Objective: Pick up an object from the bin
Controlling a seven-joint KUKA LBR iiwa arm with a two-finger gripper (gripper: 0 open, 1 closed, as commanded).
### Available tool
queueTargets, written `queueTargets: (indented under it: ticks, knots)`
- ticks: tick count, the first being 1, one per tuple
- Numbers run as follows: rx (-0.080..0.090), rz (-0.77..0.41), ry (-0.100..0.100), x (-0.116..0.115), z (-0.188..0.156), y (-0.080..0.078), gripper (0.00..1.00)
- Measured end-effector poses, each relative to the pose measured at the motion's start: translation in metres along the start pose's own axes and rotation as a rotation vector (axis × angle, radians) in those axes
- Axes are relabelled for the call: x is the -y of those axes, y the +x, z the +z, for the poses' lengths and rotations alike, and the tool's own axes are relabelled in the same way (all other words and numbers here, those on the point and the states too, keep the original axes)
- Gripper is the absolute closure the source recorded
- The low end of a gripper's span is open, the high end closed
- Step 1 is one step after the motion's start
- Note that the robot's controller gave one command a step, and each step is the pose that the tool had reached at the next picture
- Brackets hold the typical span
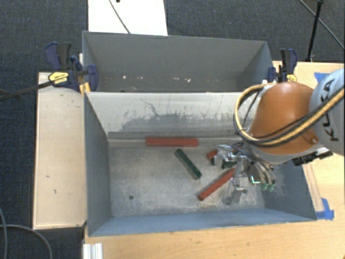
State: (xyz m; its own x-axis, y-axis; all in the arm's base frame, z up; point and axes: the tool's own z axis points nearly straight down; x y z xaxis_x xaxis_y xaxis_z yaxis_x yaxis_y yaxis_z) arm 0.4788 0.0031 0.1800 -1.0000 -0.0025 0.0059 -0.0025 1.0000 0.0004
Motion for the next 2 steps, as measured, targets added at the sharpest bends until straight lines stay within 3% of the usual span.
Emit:
queueTargets:
  ticks: [1, 2]
  knots:
    - [0.003, -0.221, 0.001, 0.0311, 0.1123, -0.0157, 0.00]
    - [0.006, -0.220, 0.000, 0.0308, 0.1119, -0.0163, 0.00]
